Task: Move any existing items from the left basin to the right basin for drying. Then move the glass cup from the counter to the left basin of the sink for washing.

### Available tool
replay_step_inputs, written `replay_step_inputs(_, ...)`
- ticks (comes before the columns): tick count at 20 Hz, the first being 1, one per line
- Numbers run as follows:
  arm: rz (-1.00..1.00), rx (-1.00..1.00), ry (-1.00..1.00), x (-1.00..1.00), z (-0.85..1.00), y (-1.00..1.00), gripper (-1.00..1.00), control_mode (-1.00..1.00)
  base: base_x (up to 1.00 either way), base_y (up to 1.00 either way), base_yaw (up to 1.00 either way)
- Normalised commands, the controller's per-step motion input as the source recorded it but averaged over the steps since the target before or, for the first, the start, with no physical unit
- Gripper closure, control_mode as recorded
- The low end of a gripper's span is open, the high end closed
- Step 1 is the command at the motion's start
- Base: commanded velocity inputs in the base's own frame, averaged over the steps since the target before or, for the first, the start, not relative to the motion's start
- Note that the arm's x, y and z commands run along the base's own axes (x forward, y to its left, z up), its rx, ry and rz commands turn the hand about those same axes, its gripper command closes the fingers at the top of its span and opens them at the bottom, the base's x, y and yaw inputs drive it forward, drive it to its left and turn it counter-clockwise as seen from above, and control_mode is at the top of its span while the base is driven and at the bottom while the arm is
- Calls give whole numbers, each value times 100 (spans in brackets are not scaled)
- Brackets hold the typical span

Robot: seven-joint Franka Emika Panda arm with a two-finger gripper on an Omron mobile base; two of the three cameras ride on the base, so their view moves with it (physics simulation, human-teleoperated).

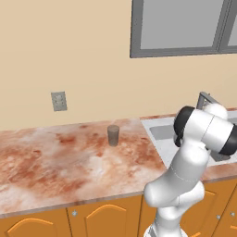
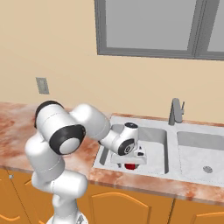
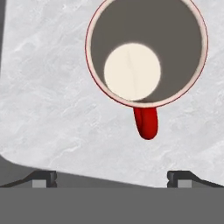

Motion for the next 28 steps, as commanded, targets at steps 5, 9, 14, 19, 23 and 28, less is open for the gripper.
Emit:
replay_step_inputs(5,0,1,0,16,-5,0,-100,-100,0,0,0)
replay_step_inputs(9,1,0,0,3,-8,0,-100,-100,0,0,0)
replay_step_inputs(14,3,0,0,0,-11,-10,-100,-100,0,0,0)
replay_step_inputs(19,3,0,-1,1,-8,-11,-100,-100,0,0,0)
replay_step_inputs(23,4,1,-2,8,-10,-3,-100,-100,0,0,0)
replay_step_inputs(28,5,1,-3,3,-10,-5,-100,-100,0,0,0)
